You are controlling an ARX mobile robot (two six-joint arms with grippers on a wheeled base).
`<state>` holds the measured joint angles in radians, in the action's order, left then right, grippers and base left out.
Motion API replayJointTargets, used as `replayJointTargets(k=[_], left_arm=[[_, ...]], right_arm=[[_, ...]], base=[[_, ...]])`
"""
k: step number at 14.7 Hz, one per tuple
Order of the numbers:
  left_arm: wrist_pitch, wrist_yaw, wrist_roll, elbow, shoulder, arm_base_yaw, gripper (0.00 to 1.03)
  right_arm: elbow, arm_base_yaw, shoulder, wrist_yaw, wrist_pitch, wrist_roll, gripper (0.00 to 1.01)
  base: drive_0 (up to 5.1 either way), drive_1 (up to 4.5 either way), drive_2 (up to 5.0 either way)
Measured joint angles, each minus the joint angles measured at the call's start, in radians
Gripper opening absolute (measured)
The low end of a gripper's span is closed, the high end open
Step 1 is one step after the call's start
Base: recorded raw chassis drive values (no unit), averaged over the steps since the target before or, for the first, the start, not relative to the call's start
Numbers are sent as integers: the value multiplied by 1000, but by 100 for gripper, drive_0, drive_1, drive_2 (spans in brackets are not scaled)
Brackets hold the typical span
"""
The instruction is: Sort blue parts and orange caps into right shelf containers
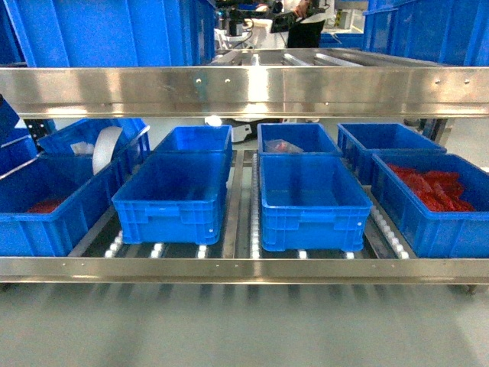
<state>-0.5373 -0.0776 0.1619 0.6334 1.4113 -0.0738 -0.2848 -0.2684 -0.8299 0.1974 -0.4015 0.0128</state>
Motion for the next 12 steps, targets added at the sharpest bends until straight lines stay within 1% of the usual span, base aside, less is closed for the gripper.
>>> replayJointTargets(k=[12], left_arm=[[2,2,0,-1,0,0,44]], right_arm=[[-1,0,0,0,-3,0,44]], base=[[16,449,-417]])
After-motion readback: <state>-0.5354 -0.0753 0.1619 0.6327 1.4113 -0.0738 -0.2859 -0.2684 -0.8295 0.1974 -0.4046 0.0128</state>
